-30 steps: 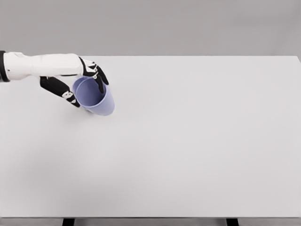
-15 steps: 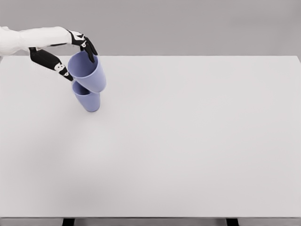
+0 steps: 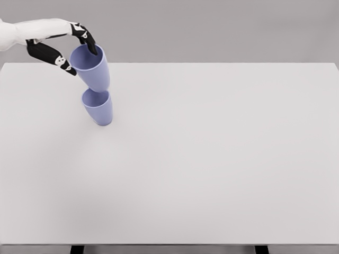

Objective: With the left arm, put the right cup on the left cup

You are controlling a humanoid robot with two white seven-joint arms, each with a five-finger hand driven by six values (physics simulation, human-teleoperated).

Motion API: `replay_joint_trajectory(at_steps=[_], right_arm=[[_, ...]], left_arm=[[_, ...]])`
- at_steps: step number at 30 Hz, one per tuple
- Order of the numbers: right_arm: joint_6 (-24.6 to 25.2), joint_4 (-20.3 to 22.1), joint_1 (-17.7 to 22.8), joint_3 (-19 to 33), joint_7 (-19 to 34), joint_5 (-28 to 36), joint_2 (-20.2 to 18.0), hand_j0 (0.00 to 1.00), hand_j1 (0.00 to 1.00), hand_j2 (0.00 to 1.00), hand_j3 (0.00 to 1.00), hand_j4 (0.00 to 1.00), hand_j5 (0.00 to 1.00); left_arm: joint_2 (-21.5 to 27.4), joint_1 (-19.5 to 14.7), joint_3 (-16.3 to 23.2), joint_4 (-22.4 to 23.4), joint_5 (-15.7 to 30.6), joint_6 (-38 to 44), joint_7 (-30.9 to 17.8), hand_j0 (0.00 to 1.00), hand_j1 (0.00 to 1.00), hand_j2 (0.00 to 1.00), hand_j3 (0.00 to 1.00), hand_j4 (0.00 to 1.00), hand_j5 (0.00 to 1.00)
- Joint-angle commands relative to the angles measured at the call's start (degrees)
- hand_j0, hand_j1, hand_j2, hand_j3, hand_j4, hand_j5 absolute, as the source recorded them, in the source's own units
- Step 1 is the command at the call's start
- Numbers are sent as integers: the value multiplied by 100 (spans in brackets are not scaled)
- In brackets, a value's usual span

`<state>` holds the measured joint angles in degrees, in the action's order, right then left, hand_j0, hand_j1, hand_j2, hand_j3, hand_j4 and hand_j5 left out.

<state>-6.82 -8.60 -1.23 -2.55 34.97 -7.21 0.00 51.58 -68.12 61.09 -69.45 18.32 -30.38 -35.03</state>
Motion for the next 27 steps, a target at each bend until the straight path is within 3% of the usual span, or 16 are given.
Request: replay_joint_trajectory(at_steps=[1, 27], right_arm=[[-3, -2, 0, 0, 3, -8, 0, 100, 100, 100, 100, 100, 100], [-3, -2, 0, 0, 3, -8, 0, 100, 100, 100, 100, 100, 100]], left_arm=[[1, 0, 52, 115, 5, 15, 3, 56, 56, 56, 56, 56, 56], [133, 9, 175, -52, 66, 6, 3, 56, 56, 56, 56, 56, 56]])
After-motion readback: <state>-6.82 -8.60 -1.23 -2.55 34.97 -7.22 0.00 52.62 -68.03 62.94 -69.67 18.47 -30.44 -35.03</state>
